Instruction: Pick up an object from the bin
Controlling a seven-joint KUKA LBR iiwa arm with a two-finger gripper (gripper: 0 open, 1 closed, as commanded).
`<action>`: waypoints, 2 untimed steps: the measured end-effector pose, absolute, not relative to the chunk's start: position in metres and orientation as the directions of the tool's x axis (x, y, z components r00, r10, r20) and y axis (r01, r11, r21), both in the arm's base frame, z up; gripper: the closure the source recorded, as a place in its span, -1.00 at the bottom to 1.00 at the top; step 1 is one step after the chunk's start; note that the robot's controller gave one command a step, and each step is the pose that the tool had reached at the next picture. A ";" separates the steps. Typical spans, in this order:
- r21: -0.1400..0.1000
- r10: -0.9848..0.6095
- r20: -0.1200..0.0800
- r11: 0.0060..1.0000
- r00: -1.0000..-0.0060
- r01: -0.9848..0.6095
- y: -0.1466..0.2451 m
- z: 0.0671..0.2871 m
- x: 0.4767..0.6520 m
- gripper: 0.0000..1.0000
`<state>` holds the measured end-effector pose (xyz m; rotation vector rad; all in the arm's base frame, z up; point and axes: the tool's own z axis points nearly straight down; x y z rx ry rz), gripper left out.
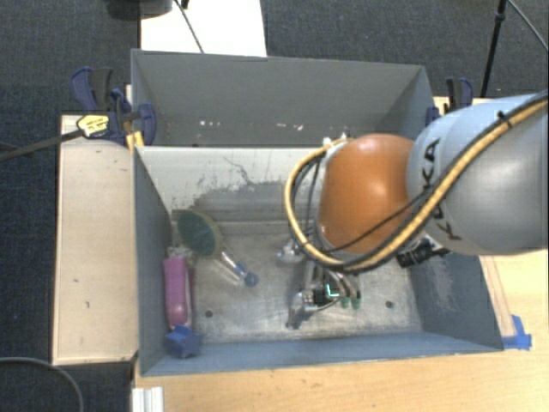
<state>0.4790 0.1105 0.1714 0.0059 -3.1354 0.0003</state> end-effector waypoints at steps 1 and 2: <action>-0.001 -0.376 0.002 0.927 -0.927 -0.376 -0.035 0.098 0.502 -1.00; 0.001 -0.375 0.001 0.927 -0.927 -0.375 -0.031 0.099 0.503 1.00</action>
Offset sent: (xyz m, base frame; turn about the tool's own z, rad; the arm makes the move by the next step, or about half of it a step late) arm 0.0235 -0.1418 -0.0728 -0.3871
